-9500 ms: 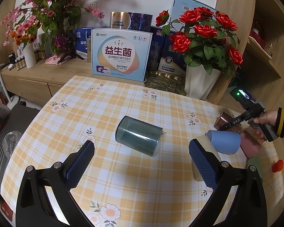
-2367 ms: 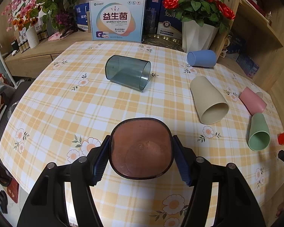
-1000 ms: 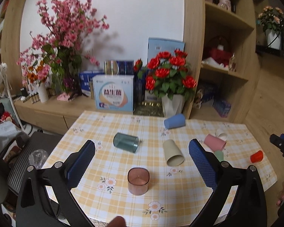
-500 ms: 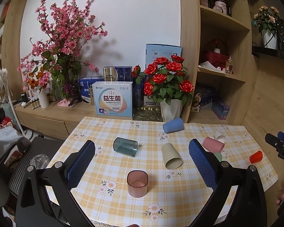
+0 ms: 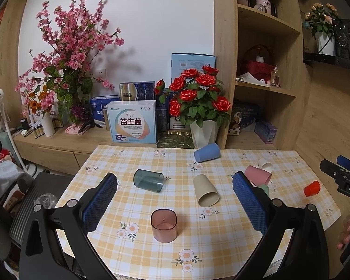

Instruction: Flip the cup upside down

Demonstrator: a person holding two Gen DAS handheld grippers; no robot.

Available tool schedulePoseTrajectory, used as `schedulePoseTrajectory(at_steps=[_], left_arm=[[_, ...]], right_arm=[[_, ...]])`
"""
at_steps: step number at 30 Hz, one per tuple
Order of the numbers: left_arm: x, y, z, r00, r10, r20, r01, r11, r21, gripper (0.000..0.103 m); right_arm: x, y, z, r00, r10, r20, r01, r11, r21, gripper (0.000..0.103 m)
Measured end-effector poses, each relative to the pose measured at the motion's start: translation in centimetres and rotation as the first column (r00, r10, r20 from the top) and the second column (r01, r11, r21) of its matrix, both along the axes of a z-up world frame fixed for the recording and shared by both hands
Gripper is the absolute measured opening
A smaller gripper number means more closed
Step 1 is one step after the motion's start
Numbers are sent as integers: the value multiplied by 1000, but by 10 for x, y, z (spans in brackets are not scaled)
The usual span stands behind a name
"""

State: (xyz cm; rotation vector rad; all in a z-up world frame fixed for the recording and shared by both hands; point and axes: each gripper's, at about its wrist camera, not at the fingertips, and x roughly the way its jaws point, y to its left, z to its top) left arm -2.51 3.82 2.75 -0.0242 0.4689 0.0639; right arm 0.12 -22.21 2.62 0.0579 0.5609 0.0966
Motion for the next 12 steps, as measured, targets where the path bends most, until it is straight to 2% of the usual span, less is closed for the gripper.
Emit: schedulePoseTrajectory(at_steps=[12], left_arm=[[0, -4, -3, 1000, -25, -7, 25, 1000, -9, 97]], right_arm=[[-1, 2, 2, 1000, 4, 6, -4, 1000, -11, 90]])
